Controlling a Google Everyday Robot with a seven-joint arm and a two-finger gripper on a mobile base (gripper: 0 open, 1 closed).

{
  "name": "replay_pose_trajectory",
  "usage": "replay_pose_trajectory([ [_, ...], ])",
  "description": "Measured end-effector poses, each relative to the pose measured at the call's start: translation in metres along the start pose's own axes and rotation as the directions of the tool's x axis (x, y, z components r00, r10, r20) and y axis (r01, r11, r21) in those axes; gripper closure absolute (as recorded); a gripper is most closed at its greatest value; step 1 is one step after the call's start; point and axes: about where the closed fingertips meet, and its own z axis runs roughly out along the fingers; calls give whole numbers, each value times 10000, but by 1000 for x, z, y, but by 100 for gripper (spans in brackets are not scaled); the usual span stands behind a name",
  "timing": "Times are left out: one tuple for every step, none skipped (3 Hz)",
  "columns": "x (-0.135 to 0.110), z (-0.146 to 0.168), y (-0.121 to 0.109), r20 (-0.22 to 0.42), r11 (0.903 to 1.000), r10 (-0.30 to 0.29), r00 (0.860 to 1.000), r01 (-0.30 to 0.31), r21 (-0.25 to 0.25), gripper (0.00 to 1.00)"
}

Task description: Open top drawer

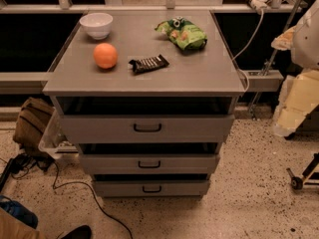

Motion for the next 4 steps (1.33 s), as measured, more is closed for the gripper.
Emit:
replay_pose_trajectory([
  [0, 0, 0, 0, 10000, 0, 10000, 0, 0, 0],
  [-6, 8, -2, 338, 9996, -76, 9994, 67, 269, 0],
  [-26, 44, -7, 1020, 9986, -492, 9936, 468, 264, 0],
  [-30, 42, -13, 1134, 9974, -514, 9922, 452, 563, 0],
])
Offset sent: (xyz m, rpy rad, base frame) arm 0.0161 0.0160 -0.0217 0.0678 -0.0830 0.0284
